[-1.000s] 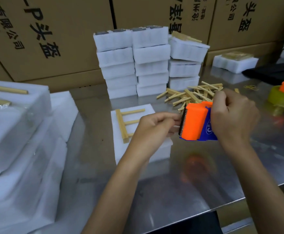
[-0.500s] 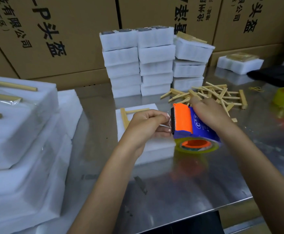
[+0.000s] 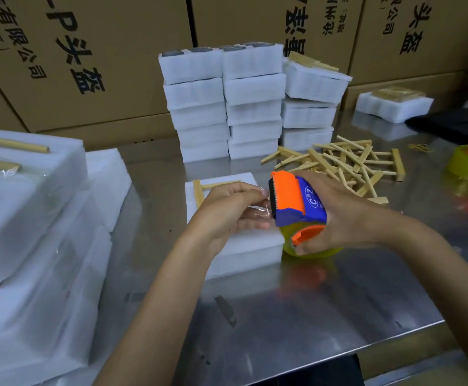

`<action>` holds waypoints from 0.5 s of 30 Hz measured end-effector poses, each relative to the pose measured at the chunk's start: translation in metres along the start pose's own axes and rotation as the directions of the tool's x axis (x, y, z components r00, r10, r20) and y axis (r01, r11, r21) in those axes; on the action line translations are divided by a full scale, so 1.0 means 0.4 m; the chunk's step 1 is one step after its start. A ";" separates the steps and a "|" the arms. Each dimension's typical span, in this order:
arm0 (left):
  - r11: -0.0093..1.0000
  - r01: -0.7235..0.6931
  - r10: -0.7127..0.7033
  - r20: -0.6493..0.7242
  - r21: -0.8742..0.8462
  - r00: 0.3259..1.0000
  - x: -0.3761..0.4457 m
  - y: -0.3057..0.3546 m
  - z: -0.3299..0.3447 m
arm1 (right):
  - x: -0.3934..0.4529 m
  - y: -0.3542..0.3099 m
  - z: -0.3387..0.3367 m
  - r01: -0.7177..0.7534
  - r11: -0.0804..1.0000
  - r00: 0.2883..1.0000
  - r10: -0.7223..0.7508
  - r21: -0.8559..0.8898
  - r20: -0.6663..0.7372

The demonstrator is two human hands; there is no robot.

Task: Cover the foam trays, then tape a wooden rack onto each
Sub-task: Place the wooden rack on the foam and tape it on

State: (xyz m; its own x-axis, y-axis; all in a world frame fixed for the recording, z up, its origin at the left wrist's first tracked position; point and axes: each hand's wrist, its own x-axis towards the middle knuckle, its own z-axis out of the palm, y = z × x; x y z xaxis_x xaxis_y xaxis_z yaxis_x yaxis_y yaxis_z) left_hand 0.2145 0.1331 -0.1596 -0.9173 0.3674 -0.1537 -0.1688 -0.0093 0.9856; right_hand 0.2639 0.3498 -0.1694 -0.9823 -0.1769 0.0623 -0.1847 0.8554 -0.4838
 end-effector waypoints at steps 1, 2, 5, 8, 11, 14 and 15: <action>1.000 -0.007 0.008 -0.022 0.011 1.000 0.003 0.001 0.003 | 0.008 0.001 0.002 -0.004 0.996 1.000 0.004 -0.089 -0.003; 0.999 -0.017 0.019 -0.047 0.030 0.999 0.006 0.002 0.007 | 0.018 0.002 0.004 -0.007 0.986 1.000 0.005 -0.164 -0.015; 0.995 -0.045 0.054 -0.104 0.090 0.993 0.012 0.000 0.014 | 0.045 0.009 0.012 -0.015 0.964 0.997 -0.006 -0.267 -0.075; 0.994 -0.087 0.094 -0.092 0.070 0.991 0.007 -0.006 0.019 | 0.046 0.023 0.010 0.003 0.967 0.998 -0.020 -0.257 -0.067; 0.990 -0.140 0.142 -0.082 0.031 0.987 0.001 0.001 0.021 | 0.042 0.029 -0.011 0.033 0.975 0.992 -0.058 -0.219 -0.110; 0.981 -0.192 0.185 -0.146 -0.031 0.972 0.008 0.041 0.005 | 0.067 0.015 -0.063 0.112 0.971 0.971 -0.152 -0.209 -0.186; 0.974 -0.223 0.210 -0.184 -0.050 0.960 0.011 0.057 -0.009 | 0.079 0.012 -0.086 0.137 0.975 0.965 -0.170 -0.172 -0.197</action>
State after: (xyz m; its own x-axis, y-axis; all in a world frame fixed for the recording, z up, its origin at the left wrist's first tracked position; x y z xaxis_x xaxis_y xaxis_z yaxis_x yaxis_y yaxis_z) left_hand 0.2055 0.1313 -0.1381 -0.9826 0.1800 0.0468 0.0221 -0.1371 0.9903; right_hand 0.2309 0.3652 -0.1397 -0.9232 -0.2204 0.3148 -0.3202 0.8942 -0.3129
